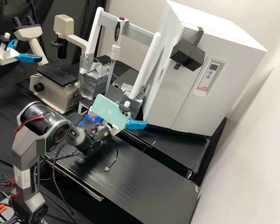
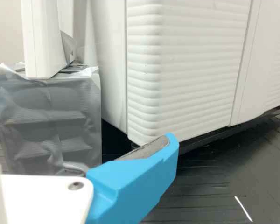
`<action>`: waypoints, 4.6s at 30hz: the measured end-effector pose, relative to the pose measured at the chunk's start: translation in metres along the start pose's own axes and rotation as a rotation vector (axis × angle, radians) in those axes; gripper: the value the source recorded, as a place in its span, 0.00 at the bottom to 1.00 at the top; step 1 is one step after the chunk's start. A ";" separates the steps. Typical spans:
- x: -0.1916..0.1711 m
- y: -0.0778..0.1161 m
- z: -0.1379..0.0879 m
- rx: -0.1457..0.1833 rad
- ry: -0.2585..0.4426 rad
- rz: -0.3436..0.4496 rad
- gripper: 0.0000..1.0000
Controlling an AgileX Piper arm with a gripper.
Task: Open the door
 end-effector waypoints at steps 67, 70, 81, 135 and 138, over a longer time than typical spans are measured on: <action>0.037 0.151 -0.041 0.076 0.070 0.233 0.00; 0.036 0.152 -0.040 0.075 0.066 0.237 0.00; 0.035 0.156 -0.037 0.057 0.065 0.241 0.00; 0.032 0.151 -0.039 0.002 0.123 0.201 0.00; 0.028 0.151 -0.034 0.007 0.134 0.210 0.00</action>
